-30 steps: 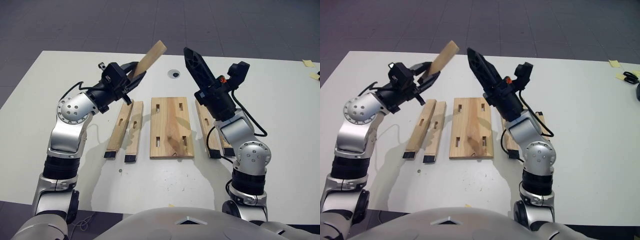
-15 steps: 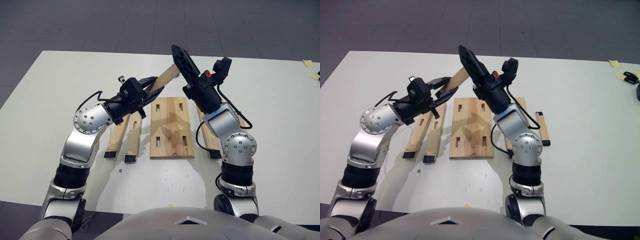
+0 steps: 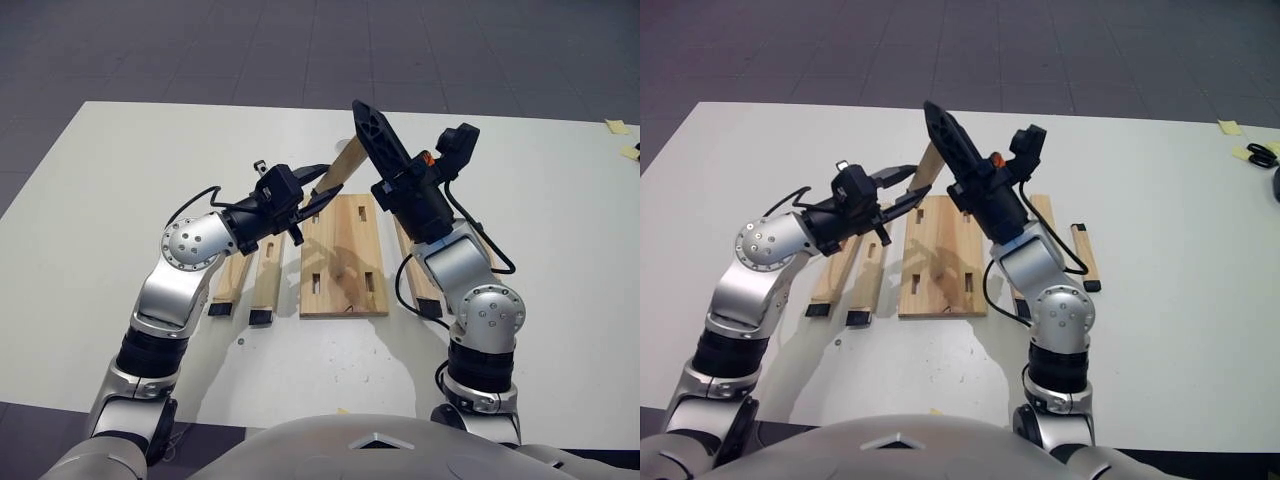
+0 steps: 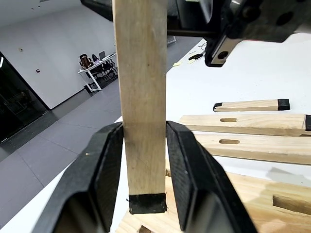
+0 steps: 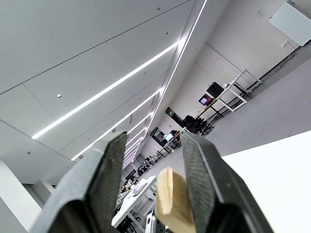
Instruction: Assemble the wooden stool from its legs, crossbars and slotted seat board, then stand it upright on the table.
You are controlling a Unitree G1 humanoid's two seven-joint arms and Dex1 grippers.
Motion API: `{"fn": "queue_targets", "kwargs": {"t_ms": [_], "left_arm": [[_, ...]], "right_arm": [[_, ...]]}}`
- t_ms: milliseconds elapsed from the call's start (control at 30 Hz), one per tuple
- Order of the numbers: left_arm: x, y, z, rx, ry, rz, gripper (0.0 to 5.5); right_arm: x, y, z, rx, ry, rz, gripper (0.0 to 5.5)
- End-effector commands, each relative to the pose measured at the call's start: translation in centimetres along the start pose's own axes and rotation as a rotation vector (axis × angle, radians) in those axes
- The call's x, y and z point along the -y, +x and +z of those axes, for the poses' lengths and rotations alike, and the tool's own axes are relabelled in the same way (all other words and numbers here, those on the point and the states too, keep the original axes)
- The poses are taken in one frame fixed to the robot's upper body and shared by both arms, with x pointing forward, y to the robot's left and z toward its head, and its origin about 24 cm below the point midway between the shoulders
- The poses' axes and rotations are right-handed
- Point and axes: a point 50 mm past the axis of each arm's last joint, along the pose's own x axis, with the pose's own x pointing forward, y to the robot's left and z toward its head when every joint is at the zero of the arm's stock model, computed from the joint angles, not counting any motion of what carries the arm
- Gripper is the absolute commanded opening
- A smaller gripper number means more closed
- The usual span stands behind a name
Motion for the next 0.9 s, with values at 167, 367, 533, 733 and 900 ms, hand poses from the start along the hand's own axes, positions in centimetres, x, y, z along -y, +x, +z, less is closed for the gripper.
{"fn": "queue_targets", "kwargs": {"t_ms": [167,367,533,733,900], "left_arm": [[0.7,0.1,0.1,0.005,0.004,-0.016,1.32],[1.4,0.0,0.0,0.012,-0.01,0.015,1.32],[1.7,-0.2,0.1,0.02,-0.024,0.102,1.32],[2.6,0.0,0.5,0.047,-0.06,0.139,1.32],[2.6,-0.6,0.1,0.019,-0.053,0.177,1.32]], "right_arm": [[0.0,-0.6,-0.1,0.0,-0.006,-0.021,0.79],[0.7,-1.5,-0.1,0.01,0.021,-0.093,0.0],[1.0,-1.9,0.6,-0.022,0.017,-0.104,0.0],[1.3,-2.6,1.7,-0.048,-0.004,-0.146,0.0],[0.4,-2.7,3.4,-0.077,-0.161,-0.073,0.34]]}}
